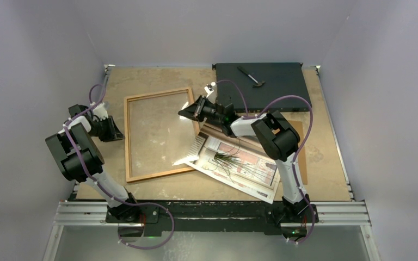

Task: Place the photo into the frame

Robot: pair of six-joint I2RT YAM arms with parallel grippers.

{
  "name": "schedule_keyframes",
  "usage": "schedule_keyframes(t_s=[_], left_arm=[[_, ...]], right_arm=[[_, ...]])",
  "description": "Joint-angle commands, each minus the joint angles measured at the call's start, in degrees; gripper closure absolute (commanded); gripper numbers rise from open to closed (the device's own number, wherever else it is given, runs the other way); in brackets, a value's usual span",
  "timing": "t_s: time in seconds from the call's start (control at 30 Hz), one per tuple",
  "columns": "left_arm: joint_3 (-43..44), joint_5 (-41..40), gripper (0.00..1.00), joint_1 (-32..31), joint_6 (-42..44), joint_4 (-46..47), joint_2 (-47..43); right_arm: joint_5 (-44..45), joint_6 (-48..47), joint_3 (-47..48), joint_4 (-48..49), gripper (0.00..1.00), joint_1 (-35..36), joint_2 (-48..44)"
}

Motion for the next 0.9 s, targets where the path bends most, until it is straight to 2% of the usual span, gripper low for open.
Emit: schedule_keyframes(t_s=[0.0,0.23,0.87], left_arm=[[-0.11,-1.33,0.85,-0.59,0.69,0.42,0.97],[-0.09,-1.32,0.85,-0.52,0.63,0.39,1.26],[0.99,-0.80,0.85,-0.59,0.05,-0.40,1.07]], right_arm=[[-1.17,-1.49,2.57,5.05,1.00,0.36,-2.75],[-2.22,-1.31,1.68,9.49,1.00,0.53,-2.87],[-4.05,-0.83,4.78,6.98,1.00,0.18,2.47]])
